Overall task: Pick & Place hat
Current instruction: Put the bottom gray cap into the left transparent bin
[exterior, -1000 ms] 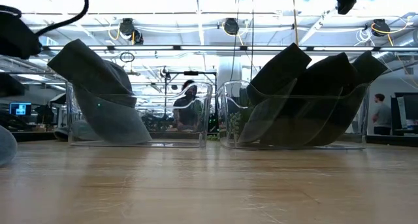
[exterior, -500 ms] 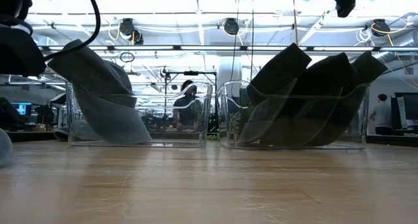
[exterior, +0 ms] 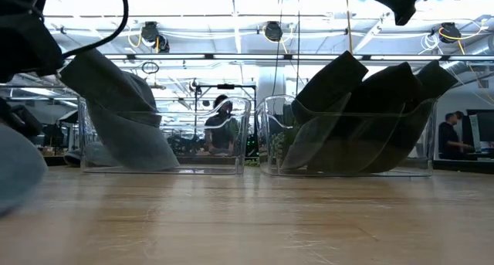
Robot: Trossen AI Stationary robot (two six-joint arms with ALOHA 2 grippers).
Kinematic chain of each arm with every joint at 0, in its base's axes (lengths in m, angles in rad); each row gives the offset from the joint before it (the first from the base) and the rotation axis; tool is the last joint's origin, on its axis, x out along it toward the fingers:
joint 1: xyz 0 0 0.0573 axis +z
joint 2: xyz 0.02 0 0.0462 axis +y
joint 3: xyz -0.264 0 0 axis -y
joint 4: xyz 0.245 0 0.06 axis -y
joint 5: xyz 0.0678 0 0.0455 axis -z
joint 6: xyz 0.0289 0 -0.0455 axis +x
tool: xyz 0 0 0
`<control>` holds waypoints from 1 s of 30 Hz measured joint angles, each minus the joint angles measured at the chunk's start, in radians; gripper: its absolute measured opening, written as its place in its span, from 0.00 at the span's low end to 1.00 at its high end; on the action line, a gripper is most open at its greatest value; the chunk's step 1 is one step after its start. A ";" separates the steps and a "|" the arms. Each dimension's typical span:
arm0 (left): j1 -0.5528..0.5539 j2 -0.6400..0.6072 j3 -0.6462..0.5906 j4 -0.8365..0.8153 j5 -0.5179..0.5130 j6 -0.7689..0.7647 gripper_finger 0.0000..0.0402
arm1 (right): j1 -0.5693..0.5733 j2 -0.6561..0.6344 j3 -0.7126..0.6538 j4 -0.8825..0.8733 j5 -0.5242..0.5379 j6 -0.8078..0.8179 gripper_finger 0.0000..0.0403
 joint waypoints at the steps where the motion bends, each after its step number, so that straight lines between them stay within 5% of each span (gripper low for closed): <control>1: 0.001 0.001 0.000 -0.001 -0.004 0.001 0.04 | 0.000 0.000 0.000 0.001 0.013 -0.013 0.79; 17: 0.005 -0.081 0.029 0.069 0.046 -0.083 0.02 | 0.000 0.000 0.000 0.008 0.018 -0.031 0.79; 30: 0.005 -0.320 0.177 -0.238 -0.045 -0.175 0.02 | 0.000 -0.001 0.000 0.059 0.017 -0.030 0.79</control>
